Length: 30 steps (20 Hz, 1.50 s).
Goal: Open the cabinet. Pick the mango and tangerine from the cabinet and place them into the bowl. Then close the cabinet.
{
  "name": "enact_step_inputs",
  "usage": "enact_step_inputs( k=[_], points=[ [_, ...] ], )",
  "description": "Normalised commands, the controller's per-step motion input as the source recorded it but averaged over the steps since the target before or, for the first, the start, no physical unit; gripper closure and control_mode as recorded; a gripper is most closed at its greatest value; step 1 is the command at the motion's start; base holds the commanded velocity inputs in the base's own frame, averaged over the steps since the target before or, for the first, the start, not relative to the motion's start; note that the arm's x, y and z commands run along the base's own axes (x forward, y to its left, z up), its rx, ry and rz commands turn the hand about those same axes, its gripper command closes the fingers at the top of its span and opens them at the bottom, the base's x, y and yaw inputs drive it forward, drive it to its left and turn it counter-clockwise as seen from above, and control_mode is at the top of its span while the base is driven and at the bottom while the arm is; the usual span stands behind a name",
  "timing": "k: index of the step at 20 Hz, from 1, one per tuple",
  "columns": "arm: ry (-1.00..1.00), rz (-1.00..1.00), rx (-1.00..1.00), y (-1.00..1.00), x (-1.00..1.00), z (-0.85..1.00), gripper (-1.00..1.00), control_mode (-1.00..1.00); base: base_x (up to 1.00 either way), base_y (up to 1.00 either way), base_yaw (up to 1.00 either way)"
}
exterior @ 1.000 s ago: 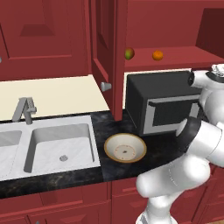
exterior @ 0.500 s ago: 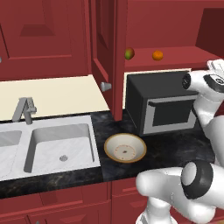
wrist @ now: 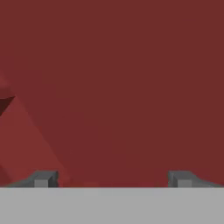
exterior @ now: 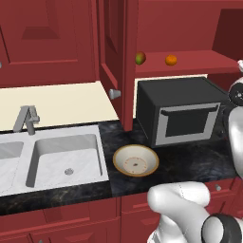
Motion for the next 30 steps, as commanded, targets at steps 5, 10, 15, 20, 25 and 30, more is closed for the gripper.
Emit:
enact_step_inputs(
  k=[5, 10, 15, 20, 25, 30],
  points=[
    [0.06, 0.49, 0.0, 0.33, -0.83, 0.08, -1.0, -1.0, 0.0, 0.0, 0.0],
    [0.14, 0.42, 0.0, 0.27, -0.55, 0.28, -1.0, -1.0, 0.0, 0.0, 0.0],
    [0.35, 0.24, -0.07, 0.62, 0.05, 0.78, -1.0, -1.0, 0.0, 0.0, 0.0],
    [0.69, 0.09, -0.17, 0.86, 0.66, 0.49, -1.0, -1.0, 0.0, 0.0, 0.0],
    [0.13, 0.0, -0.02, 0.1, 0.12, 0.0, -1.0, -1.0, 0.0, 0.0, 0.0],
    [-0.02, 0.1, 0.0, 0.44, 0.04, -0.12, -1.0, -1.0, 0.0, 0.0, 0.0]
  ],
)
